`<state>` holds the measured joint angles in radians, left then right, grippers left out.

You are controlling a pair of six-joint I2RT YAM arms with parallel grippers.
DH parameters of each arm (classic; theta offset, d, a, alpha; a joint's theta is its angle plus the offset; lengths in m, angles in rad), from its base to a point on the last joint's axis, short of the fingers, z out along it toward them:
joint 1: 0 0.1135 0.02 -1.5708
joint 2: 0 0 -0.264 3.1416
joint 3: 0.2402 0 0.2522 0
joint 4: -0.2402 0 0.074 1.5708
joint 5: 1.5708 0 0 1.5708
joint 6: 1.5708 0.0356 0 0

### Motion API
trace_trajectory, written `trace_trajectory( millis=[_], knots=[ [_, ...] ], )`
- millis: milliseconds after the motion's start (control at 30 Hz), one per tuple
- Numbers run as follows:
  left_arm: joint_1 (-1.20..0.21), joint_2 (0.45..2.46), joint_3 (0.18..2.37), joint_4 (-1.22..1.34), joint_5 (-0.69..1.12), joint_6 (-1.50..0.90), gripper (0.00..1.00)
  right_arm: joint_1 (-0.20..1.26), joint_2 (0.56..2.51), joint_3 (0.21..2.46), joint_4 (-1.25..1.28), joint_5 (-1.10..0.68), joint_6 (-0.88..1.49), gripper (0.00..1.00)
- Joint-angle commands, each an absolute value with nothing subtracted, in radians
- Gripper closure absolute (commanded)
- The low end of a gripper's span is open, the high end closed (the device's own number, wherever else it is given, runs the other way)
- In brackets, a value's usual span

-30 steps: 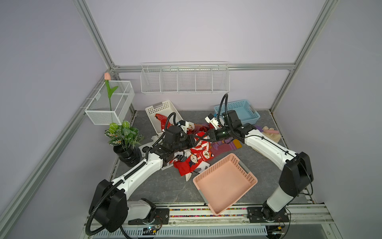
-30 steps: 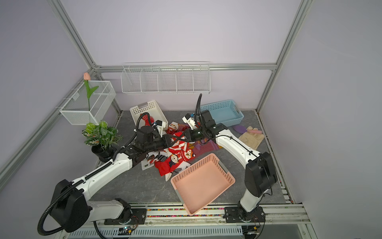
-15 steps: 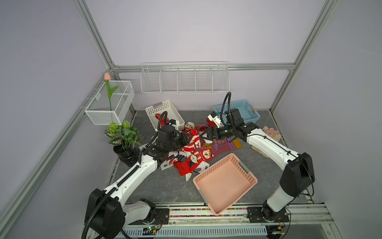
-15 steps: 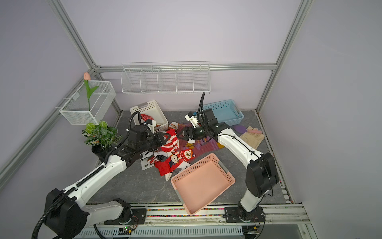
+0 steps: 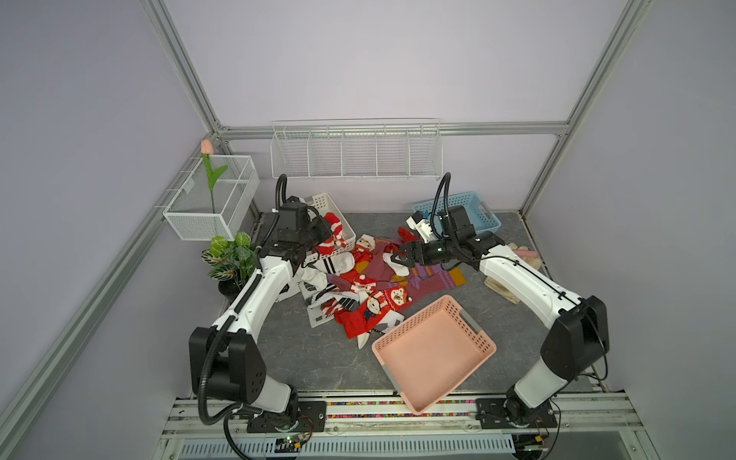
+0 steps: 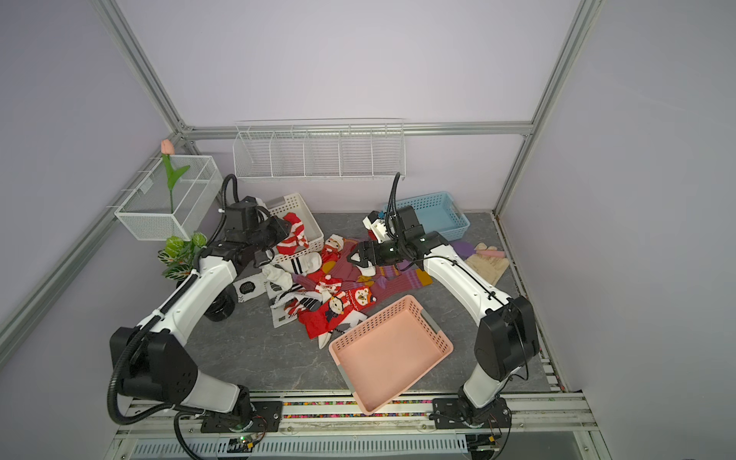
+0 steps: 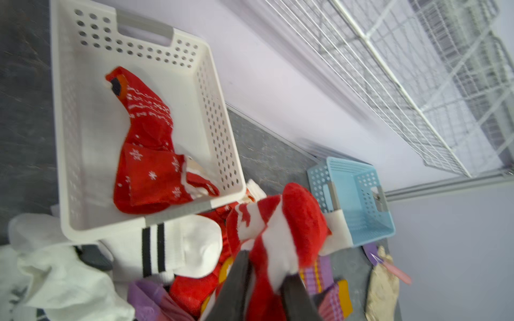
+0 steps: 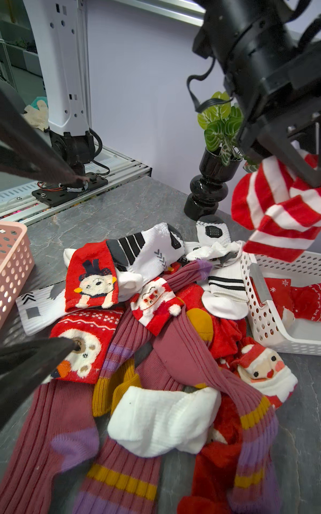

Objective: Sort the socks into the basket by color
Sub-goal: Place the sock in the bin.

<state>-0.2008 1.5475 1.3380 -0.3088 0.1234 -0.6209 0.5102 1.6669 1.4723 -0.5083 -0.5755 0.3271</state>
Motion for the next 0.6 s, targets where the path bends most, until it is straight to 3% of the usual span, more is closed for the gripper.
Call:
trace_trajectory(
  millis=[0, 467, 567],
  knots=[
    [-0.166, 1.661, 1.426, -0.353, 0.049, -0.542, 1.0, 0.507, 1.698, 1.491, -0.554, -0.529, 0.275, 0.12],
    [-0.122, 2.119, 1.816, -0.452, 0.036, -0.492, 1.0, 0.509, 1.808, 1.567, -0.663, -0.452, 0.191, 0.12],
    [-0.121, 2.144, 1.831, -0.457, 0.034, -0.495, 0.86, 0.508, 1.834, 1.587, -0.684, -0.438, 0.175, 0.12]
  ],
)
